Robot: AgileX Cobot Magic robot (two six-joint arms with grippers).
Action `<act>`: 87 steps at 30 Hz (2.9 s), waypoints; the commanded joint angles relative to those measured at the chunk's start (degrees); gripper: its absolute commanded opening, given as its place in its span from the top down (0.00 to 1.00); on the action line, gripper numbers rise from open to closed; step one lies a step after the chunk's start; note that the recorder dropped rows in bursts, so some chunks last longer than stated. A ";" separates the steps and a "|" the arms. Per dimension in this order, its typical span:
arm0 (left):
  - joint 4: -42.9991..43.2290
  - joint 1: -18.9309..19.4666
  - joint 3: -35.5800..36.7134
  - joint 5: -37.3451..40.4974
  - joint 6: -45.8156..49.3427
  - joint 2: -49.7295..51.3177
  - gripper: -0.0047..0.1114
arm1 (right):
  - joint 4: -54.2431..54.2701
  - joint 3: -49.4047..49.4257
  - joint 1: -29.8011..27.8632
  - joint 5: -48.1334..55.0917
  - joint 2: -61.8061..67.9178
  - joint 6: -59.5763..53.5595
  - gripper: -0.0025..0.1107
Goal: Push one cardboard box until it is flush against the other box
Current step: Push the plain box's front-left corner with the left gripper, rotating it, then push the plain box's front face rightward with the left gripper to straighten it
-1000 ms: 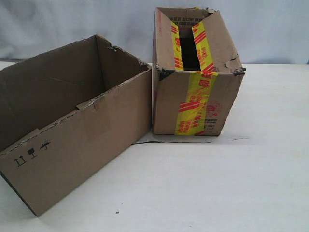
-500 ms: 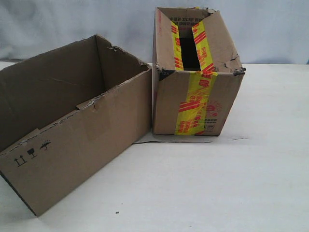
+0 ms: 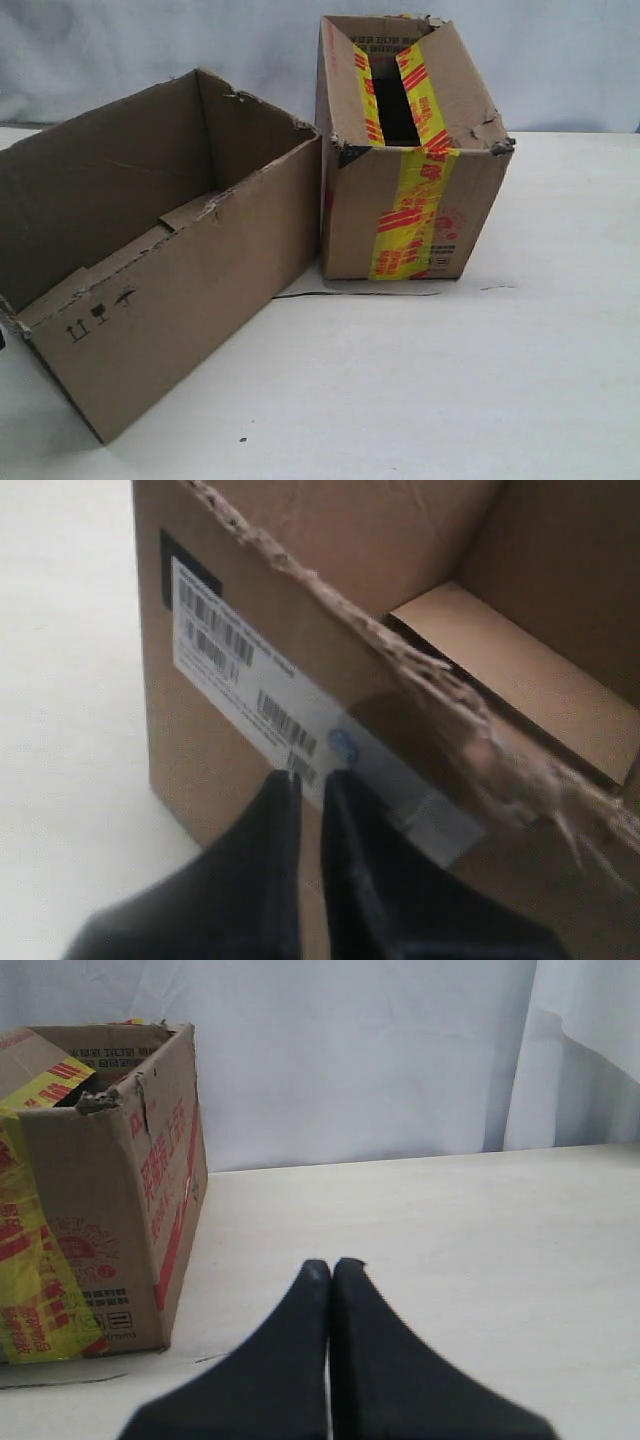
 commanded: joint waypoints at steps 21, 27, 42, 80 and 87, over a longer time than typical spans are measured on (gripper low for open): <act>-0.42 -15.67 -0.31 -2.08 -4.90 4.54 0.96 | -0.30 0.26 0.17 -0.15 -0.21 -0.39 0.98; -0.42 -23.89 -0.31 -5.94 -7.59 4.59 0.96 | -0.30 0.26 0.17 -0.15 -0.21 -0.39 0.98; -0.30 -29.86 -0.42 -10.54 -10.90 8.47 0.96 | -0.30 0.26 0.17 -0.15 -0.21 -0.39 0.98; 9.68 -25.88 -20.32 -22.69 -9.31 38.53 0.96 | -0.30 0.26 0.17 -0.15 -0.21 -0.39 0.98; 10.08 -25.88 -23.49 -22.33 -9.56 42.30 0.96 | -0.30 0.26 0.17 -0.15 -0.21 -0.39 0.98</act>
